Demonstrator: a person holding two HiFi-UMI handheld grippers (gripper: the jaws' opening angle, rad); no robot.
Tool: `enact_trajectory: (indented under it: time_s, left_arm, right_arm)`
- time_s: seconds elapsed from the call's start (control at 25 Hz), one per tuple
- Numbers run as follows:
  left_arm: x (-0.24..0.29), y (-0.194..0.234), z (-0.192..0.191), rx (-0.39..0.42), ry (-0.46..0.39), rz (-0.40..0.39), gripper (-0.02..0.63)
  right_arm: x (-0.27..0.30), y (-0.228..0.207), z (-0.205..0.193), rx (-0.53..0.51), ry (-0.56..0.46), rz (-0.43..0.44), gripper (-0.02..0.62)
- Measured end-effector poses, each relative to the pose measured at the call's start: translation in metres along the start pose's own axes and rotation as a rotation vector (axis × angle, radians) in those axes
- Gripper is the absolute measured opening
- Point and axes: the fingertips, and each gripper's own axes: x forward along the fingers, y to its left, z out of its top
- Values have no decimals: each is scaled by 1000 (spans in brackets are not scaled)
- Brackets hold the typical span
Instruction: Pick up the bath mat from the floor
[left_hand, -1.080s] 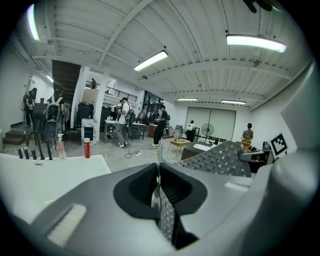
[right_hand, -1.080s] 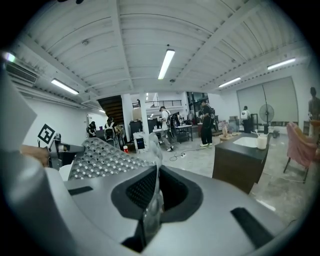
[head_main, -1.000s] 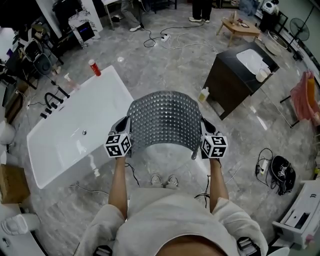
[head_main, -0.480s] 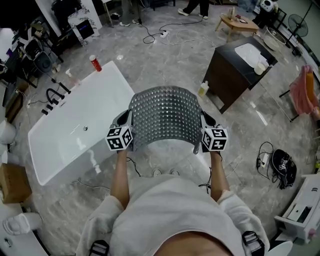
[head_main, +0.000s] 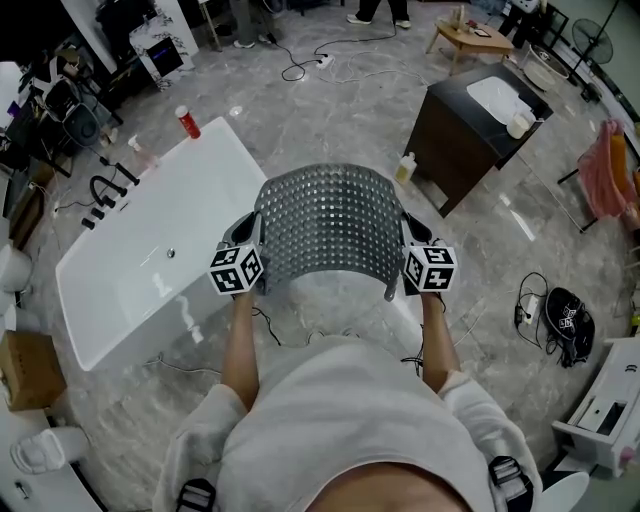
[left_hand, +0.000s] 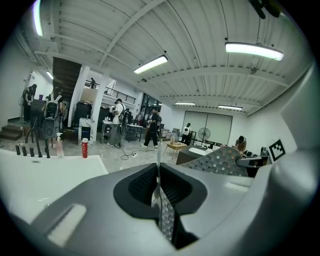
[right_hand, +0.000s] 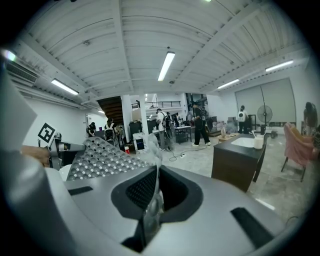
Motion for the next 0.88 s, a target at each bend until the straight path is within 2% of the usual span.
enact_trajectory:
  time_s: [0.88]
  left_arm:
    - [12, -7, -5, -19, 12, -17, 28]
  right_arm:
    - [5, -4, -6, -22, 24, -1, 21]
